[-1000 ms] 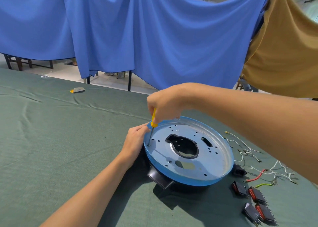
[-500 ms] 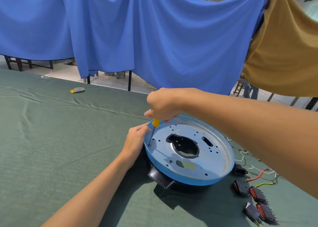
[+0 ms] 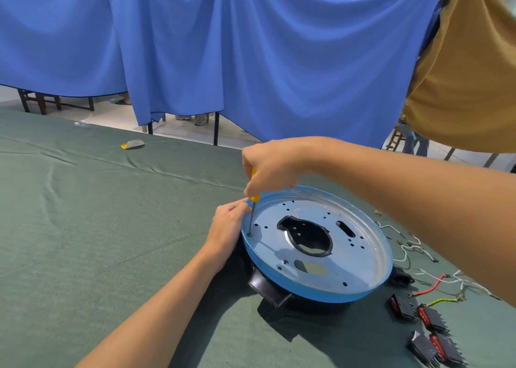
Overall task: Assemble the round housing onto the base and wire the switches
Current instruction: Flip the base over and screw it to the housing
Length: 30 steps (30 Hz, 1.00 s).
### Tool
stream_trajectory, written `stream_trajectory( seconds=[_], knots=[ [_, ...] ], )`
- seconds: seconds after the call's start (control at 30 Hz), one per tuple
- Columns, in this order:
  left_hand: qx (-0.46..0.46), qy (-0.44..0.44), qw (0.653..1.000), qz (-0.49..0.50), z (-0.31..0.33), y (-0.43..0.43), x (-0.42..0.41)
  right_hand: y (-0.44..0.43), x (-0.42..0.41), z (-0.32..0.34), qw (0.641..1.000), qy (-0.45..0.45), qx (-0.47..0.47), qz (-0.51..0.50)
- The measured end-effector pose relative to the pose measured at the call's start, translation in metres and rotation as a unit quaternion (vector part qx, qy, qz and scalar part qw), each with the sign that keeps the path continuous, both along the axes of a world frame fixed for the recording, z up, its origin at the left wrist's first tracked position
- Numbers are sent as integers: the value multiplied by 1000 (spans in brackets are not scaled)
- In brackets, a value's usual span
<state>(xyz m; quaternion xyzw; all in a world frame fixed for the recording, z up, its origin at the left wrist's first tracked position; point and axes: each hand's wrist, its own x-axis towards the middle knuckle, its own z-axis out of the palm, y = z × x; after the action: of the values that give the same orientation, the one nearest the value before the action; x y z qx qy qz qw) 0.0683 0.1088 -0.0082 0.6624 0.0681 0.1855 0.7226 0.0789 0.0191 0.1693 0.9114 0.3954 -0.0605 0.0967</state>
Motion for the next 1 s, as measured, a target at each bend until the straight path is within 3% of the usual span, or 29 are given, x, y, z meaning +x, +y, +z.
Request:
stream_trajectory(
  seconds=[0.17, 0.33, 0.5, 0.67, 0.83, 1.0],
  knots=[
    [23, -5, 1000, -4, -2, 0, 0, 1, -2, -13, 995, -66, 67, 17],
    [11, -4, 1000, 1, 0, 0, -1, -2, -5, 6, 999, 26, -6, -26],
    [15, 4, 1000, -9, 2, -1, -3, -4, -1, -10, 997, -43, 55, -13],
    [-6, 5, 1000, -1, 3, -2, -4, -5, -3, 7, 999, 31, -12, -38],
    [7, 8, 1000, -12, 4, -3, -4, -3, -1, -15, 995, -52, 81, -26],
    [-18, -4, 1000, -11, 6, -4, -7, -3, 1, 5, 998, 28, 8, -46]
  ],
)
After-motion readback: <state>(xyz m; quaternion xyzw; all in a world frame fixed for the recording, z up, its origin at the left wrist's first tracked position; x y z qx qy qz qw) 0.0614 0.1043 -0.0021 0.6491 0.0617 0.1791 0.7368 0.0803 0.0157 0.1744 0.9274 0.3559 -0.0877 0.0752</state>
